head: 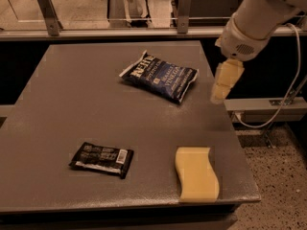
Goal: Move blue chip bag near sponge
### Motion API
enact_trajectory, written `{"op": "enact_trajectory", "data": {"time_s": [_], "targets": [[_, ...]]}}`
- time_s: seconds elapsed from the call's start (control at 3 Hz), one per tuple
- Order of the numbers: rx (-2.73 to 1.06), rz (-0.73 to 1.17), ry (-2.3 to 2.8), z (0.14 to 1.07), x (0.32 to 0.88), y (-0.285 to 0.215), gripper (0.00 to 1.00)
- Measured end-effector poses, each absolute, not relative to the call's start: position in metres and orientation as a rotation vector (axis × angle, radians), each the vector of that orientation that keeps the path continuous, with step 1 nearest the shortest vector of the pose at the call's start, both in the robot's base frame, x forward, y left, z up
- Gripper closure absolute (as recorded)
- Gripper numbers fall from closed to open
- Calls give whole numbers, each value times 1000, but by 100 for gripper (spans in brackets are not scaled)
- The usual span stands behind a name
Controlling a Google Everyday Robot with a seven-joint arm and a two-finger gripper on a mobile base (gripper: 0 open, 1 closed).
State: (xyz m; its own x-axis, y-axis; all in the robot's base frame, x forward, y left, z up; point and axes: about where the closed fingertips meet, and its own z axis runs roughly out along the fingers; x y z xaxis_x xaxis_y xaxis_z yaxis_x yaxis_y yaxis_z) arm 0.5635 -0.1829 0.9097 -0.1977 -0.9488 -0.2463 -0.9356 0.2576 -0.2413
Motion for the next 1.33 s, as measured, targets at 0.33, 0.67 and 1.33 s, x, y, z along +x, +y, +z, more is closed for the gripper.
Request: {"op": "enact_trajectory", "data": {"time_s": [0.33, 0.67, 1.33], "targets": [[-1680, 85, 2185, 854, 648, -143, 0], [-1682, 84, 2183, 855, 648, -142, 0], [-1746, 152, 2131, 847, 640, -110, 0]]}}
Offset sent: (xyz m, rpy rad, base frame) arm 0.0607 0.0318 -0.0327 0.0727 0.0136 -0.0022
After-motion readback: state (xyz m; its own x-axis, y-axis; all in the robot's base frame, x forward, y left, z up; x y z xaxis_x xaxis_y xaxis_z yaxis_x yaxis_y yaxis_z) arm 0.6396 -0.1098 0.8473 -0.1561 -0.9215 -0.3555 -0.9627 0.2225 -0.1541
